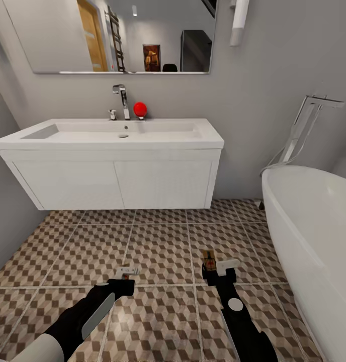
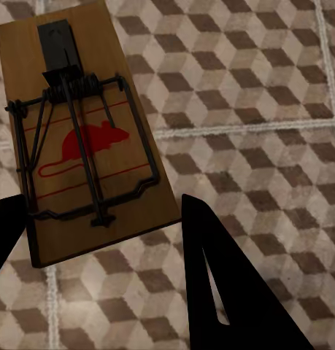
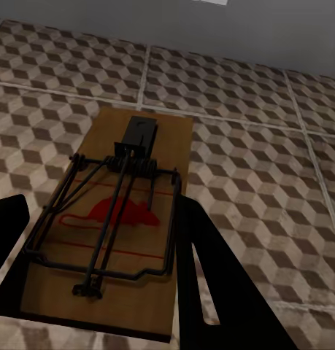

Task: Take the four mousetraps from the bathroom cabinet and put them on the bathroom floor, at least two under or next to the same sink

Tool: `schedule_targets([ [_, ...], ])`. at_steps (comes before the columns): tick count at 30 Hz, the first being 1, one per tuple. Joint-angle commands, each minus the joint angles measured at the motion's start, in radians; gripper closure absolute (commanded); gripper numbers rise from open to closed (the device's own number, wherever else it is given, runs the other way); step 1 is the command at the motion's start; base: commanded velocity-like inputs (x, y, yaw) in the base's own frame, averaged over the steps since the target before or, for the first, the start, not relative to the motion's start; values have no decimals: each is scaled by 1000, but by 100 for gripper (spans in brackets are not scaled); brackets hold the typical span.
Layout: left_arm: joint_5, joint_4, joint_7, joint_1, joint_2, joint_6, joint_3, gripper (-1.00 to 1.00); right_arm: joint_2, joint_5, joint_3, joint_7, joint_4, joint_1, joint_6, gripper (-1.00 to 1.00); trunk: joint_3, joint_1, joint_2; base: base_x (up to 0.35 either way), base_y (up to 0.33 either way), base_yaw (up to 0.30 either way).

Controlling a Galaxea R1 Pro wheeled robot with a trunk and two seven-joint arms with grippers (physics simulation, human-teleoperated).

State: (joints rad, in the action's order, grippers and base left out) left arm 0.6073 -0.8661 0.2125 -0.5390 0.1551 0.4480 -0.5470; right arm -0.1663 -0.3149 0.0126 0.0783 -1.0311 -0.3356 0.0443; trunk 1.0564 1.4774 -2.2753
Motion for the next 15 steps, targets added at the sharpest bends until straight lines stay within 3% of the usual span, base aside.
schedule_targets([
  [1, 6, -2, 10, -1, 1, 3, -5, 100, -1, -10, 1, 1, -1, 0, 5, 100, 6, 4, -8, 0, 0, 0],
  [5, 6, -5, 10, -1, 1, 3, -5, 100, -1, -10, 1, 1, -1, 0, 5, 100, 24, 19, -36, 0, 0, 0],
  [12, 0, -189, 16, -1, 18, 5, -5, 100, -1, -10, 1, 1, 0, 0, 5, 100, 57, 46, -85, 0, 0, 0],
  [15, -14, -223, 18, -1, 25, 4, -5, 100, -1, -10, 1, 1, 0, 0, 5, 100, 71, 57, -106, 0, 0, 0],
])
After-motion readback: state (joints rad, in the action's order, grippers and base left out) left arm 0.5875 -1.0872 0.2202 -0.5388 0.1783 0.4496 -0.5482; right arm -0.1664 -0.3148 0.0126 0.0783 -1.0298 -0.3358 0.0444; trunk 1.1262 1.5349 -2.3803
